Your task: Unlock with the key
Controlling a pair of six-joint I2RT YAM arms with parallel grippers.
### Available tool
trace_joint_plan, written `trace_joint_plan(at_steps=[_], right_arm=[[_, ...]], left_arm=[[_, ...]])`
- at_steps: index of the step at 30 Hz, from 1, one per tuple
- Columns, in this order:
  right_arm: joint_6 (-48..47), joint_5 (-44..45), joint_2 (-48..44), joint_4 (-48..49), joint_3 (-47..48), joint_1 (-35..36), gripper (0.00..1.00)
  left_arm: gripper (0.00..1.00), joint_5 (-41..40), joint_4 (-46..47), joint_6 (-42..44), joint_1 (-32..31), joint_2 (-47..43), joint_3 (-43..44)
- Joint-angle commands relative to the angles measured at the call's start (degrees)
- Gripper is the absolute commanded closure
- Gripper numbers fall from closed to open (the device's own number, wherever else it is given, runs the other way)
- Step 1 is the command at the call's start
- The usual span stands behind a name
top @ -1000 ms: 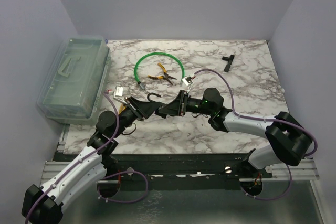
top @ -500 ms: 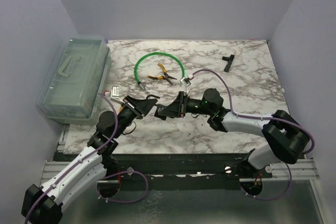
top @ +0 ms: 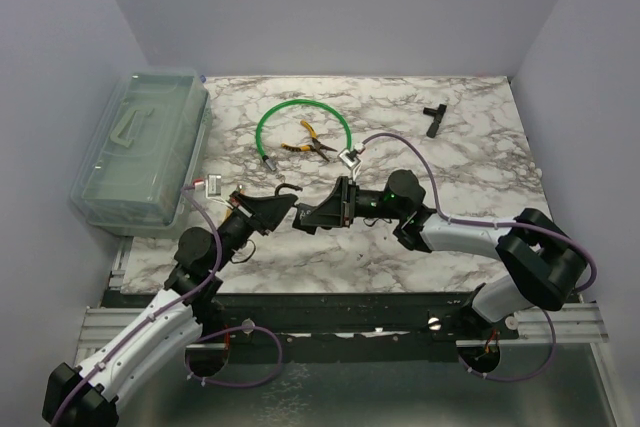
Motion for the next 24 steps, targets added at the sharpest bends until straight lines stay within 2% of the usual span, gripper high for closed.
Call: trace_joint_plan(at_steps=[1, 3, 5, 10, 12, 18, 24], right_arm=[[3.6, -2.0, -0.3, 3.2, 2.0, -0.6, 1.00], [3.2, -2.2, -0.4, 2.7, 2.3, -0.6, 1.00], [2.5, -1.8, -0.6, 1.7, 2.3, -0.6, 1.00], [0.7, -0.7, -1.3, -0.9, 2.0, -0.6, 1.00], [0.0, -0.1, -1.7, -1.8, 2.0, -0.6, 1.00], [-2.4, 2.4, -3.4, -5.4, 1.7, -0.6, 1.00], [-5.8, 9.6, -6.8, -13.1, 1.4, -1.0, 1.00]], left_arm=[[0.91, 3.0, 5.6, 6.5, 0.0, -2.7, -1.2], [0.89, 3.1, 5.6, 6.5, -0.1, -2.5, -1.5], [0.81, 3.1, 5.6, 5.9, -0.1, -2.0, -1.5], [0.39, 3.8, 5.6, 4.6, -0.1, -0.3, -1.0], [0.28, 4.0, 5.5, 4.2, -0.1, 0.0, -0.7], [0.18, 4.0, 4.2, 3.3, -0.1, -0.3, -0.5], [0.15, -0.8, -5.9, 2.5, 0.0, -2.2, 0.1]])
